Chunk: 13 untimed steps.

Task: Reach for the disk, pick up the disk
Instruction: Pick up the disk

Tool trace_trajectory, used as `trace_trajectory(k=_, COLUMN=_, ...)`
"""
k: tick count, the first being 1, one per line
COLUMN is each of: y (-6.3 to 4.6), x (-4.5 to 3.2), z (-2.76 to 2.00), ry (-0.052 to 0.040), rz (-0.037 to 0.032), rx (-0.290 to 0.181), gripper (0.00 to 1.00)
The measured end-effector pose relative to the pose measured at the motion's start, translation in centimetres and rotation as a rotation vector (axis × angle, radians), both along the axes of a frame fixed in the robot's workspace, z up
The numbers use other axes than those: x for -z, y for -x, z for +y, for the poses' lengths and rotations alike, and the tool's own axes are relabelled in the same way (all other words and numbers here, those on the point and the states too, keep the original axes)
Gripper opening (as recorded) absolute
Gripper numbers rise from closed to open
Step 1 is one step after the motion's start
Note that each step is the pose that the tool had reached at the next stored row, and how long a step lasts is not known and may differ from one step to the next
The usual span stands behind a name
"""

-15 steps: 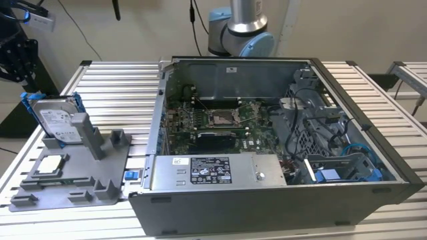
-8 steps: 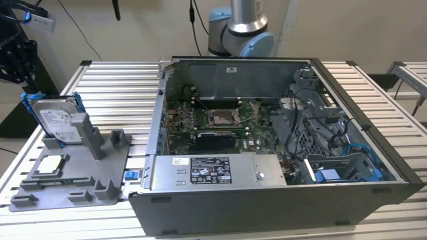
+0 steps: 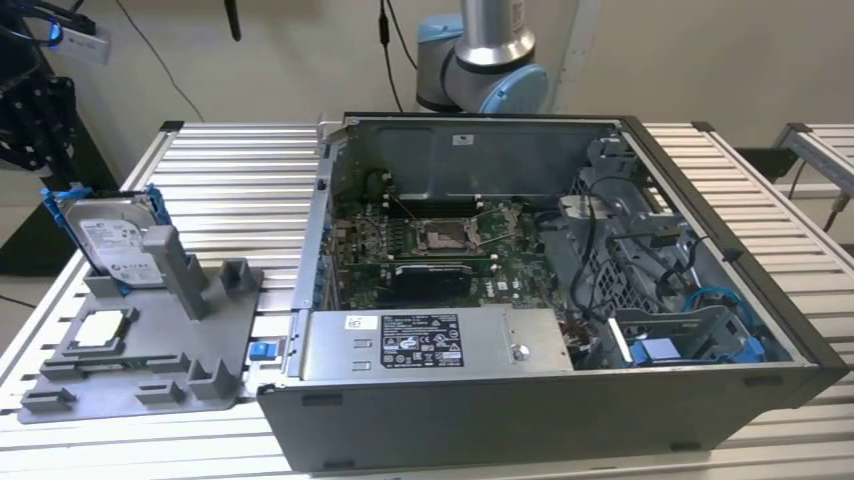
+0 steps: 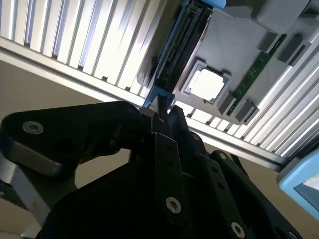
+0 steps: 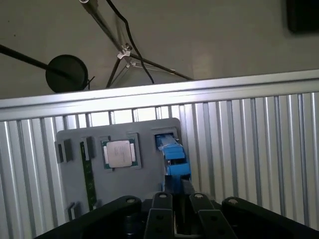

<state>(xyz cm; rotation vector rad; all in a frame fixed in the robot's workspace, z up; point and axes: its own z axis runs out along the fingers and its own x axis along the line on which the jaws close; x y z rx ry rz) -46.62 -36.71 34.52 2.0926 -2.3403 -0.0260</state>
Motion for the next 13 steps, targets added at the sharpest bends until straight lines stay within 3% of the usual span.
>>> trace_trajectory(k=10, y=0.0, x=0.01, z=0.0, ry=0.0001, rz=0.0001, rx=-0.001, gripper=1.0)
trace_trajectory(k=13, y=-0.01, x=0.48, z=0.0, ry=0.0004, rz=-0.0002, rx=-0.001, gripper=1.0)
